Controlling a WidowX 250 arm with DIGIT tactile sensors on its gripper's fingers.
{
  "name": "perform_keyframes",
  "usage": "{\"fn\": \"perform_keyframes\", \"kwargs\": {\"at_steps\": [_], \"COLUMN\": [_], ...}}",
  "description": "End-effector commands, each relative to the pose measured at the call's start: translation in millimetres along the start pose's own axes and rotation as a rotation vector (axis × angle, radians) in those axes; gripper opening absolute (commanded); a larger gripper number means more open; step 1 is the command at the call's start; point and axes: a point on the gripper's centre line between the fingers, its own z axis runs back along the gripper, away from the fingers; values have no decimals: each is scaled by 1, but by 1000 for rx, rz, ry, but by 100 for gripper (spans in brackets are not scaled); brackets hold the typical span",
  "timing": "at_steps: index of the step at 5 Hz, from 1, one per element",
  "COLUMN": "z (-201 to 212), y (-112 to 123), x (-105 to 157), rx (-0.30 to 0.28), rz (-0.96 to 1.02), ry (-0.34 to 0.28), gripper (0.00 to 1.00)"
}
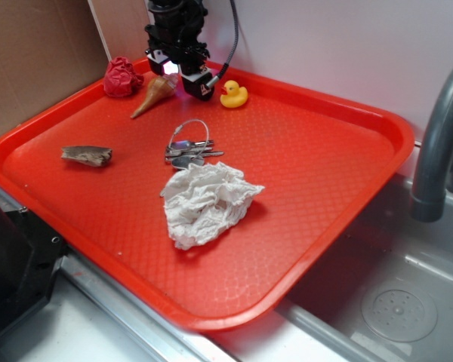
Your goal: Grab the shell.
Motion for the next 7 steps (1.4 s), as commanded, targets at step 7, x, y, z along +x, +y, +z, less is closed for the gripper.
{"fn": "perform_keyframes", "kwargs": {"at_steps": [7], "z": [146], "y": [-60], "x": [-60], "rx": [-241], "rz": [-77], "ry": [43], "gripper": [0]}}
